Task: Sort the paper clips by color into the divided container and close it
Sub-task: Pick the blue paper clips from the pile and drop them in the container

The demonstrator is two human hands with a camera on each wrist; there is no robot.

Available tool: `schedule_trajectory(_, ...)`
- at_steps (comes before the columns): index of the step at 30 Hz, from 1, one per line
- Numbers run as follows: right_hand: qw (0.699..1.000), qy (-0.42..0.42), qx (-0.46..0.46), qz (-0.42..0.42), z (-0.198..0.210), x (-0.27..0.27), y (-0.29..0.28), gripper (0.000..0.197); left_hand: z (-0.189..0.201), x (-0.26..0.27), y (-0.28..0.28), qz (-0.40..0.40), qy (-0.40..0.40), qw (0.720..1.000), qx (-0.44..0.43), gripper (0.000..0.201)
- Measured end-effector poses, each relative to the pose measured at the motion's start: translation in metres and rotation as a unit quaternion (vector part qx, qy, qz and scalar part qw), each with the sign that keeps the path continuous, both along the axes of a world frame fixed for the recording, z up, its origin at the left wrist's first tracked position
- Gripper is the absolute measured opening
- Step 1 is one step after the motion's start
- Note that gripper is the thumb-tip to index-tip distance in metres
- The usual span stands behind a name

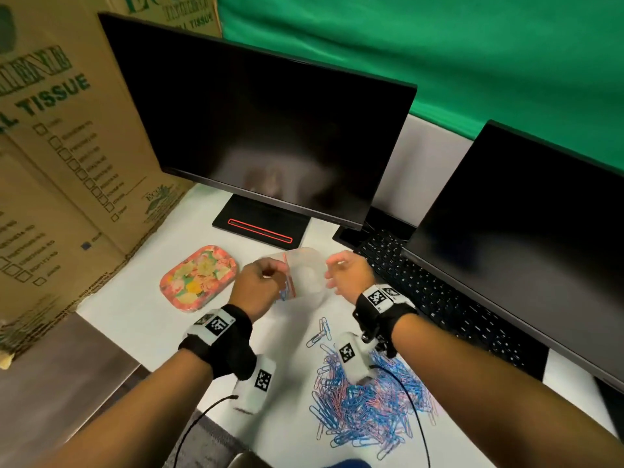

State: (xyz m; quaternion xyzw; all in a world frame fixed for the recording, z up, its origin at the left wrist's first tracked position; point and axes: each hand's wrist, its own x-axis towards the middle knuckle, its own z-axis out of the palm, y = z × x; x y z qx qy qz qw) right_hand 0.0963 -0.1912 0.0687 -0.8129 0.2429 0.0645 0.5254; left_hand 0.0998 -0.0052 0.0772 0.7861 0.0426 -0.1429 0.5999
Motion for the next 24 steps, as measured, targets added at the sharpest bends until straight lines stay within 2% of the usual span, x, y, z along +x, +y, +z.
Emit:
schedule_trajectory(3,0.986,0.072,-0.144,0.043,-0.017,-0.019,-0.022,0.020,-0.013,-0.020,-0.009,-0.123,-0.043,0.988,0.080,0.018)
schedule_trajectory(6,0.964,0.124,-0.216,0.096,-0.033,-0.037,-0.025,0.016,-0.040,-0.035,-0.022,-0.239,-0.058,0.944,0.220,0.016)
schedule_trajectory(8,0.958,0.143,-0.221,0.110,-0.042,-0.045,-0.018,0.011,-0.056,-0.042,-0.031,-0.271,-0.051,0.912,0.303,0.009)
schedule_trajectory(12,0.952,0.143,-0.221,0.156,-0.057,-0.051,-0.001,0.018,-0.076,-0.048,-0.048,-0.288,-0.040,0.874,0.390,0.021)
schedule_trajectory(15,0.943,0.132,-0.247,0.179,-0.065,-0.052,0.005,0.024,-0.082,-0.047,-0.054,-0.284,-0.027,0.866,0.411,0.024)
schedule_trajectory(19,0.942,0.145,-0.246,0.177,-0.068,-0.053,0.004,0.035,-0.088,-0.043,-0.049,-0.273,-0.020,0.871,0.408,0.020)
schedule_trajectory(24,0.941,0.164,-0.239,0.175,-0.066,-0.052,-0.005,0.036,-0.093,-0.038,-0.038,-0.272,-0.022,0.874,0.403,0.029)
